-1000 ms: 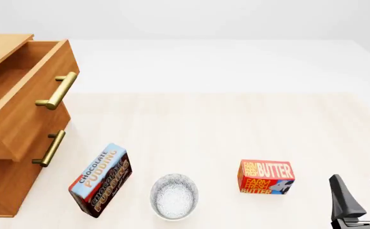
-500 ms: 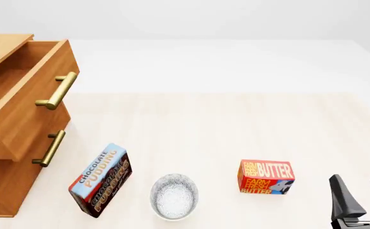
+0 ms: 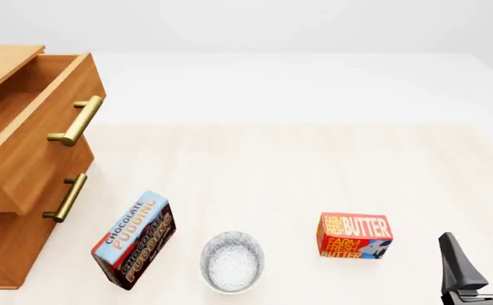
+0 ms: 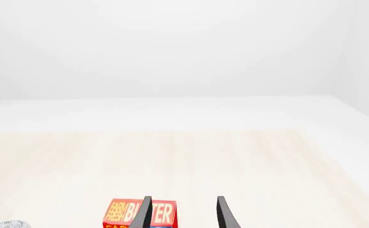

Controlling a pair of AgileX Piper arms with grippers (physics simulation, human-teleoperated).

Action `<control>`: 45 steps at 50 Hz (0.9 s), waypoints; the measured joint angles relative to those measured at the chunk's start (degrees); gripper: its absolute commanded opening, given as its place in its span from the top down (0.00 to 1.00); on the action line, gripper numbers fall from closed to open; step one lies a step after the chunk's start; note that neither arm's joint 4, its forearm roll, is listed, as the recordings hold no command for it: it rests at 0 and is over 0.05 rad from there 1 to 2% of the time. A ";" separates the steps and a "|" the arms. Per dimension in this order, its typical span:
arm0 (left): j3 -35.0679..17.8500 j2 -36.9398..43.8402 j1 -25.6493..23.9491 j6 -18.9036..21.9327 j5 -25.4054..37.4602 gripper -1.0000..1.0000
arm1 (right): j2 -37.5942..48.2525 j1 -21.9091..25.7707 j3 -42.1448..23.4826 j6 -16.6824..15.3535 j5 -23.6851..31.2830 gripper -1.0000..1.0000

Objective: Put the bowl in the top drawer of the cabinet.

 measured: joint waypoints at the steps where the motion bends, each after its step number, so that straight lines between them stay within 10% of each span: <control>1: -0.40 0.62 0.24 -0.16 0.26 0.00 | 0.00 0.00 0.00 0.00 0.00 0.00; 45: -1.26 19.60 7.62 -10.31 -3.75 0.00 | -0.01 0.00 0.00 0.00 0.00 0.00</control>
